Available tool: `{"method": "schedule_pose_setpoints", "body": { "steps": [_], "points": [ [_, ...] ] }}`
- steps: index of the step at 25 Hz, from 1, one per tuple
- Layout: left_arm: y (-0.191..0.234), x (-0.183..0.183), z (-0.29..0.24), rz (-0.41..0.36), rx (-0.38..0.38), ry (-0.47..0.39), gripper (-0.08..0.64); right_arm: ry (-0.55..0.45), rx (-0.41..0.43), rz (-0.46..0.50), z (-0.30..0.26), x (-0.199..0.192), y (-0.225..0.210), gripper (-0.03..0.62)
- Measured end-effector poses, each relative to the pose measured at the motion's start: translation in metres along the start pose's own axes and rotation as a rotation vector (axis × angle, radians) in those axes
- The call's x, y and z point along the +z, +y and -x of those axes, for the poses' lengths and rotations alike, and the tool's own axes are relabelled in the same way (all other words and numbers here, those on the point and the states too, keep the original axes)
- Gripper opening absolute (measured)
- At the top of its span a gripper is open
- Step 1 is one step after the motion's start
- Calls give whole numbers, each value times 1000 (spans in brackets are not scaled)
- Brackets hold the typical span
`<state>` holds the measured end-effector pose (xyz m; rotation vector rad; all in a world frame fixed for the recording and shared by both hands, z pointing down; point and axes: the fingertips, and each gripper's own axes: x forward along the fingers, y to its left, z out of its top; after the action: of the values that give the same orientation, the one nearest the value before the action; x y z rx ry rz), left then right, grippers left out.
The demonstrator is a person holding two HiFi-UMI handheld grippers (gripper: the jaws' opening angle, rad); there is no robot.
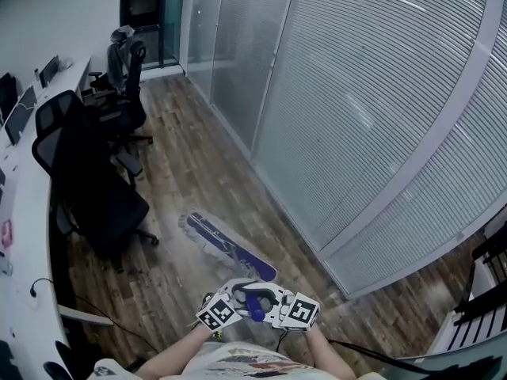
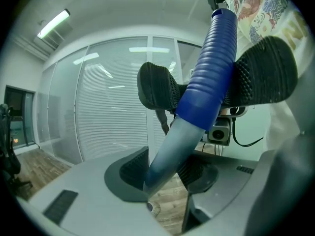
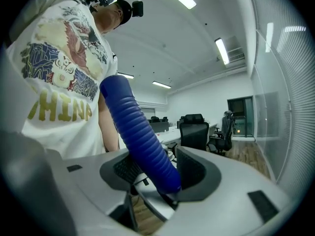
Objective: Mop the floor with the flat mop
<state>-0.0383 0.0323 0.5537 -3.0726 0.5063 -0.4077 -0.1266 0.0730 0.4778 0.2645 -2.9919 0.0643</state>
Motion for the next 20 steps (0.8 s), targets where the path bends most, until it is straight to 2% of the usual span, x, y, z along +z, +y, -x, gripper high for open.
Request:
{"method": "schedule_pose_setpoints", "body": {
  "steps": [7, 12, 16, 20],
  "points": [
    [70, -12, -21, -57, -37, 15, 155, -26, -23, -24, -20, -3, -72, 218],
    [125, -21, -33, -42, -10, 13, 155, -34, -31, -40, -38, -11, -123, 227],
    [157, -16, -60, -57, -14, 26, 155, -72, -50, -26, -29, -10, -165, 225],
    [201, -16, -95, -63, 0, 46, 155, -87, -34, -23, -19, -13, -218, 225]
  ]
}}
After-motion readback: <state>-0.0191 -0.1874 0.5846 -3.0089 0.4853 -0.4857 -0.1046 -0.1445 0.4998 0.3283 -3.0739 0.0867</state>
